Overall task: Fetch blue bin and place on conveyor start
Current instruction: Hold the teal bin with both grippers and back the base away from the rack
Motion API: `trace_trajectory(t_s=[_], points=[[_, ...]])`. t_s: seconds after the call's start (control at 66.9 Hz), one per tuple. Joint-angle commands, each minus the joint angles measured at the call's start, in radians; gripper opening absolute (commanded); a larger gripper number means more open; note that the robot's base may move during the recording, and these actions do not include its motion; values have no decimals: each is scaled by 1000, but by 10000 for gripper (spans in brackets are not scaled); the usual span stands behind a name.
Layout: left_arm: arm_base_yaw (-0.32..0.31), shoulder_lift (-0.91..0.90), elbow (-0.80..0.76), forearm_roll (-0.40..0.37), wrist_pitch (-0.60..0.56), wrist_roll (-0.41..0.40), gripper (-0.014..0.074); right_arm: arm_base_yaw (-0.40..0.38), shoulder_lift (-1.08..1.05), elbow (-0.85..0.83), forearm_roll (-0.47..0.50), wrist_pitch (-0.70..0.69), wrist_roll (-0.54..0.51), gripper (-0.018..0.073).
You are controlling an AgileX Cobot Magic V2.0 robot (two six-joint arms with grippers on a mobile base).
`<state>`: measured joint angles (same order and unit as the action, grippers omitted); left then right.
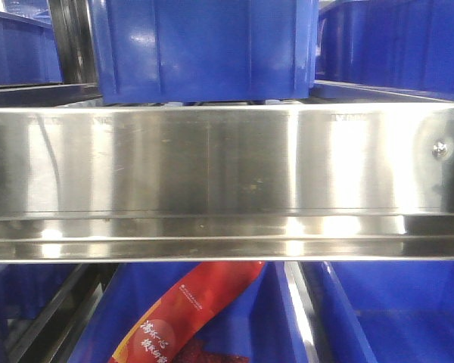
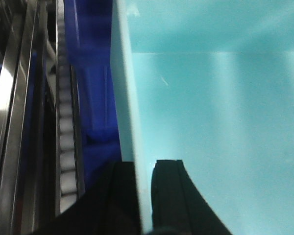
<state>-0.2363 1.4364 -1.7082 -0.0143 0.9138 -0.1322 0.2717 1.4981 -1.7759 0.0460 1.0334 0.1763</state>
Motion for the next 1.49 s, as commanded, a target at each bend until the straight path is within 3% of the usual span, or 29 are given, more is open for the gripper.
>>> trace_trajectory(t_s=[0.0,0.493,1.479], points=[[2,-12,-7,22,-110,11,-111,-9,-17,-9,-25,-17,-20,-152],[2,-12,-7,22,-303,11,-111,-9,-17,-9,-25,-17,-20,-152],[2,-12,-7,22,-306,11,-111,-9,-16,-9,-25,-18,-20,-152]])
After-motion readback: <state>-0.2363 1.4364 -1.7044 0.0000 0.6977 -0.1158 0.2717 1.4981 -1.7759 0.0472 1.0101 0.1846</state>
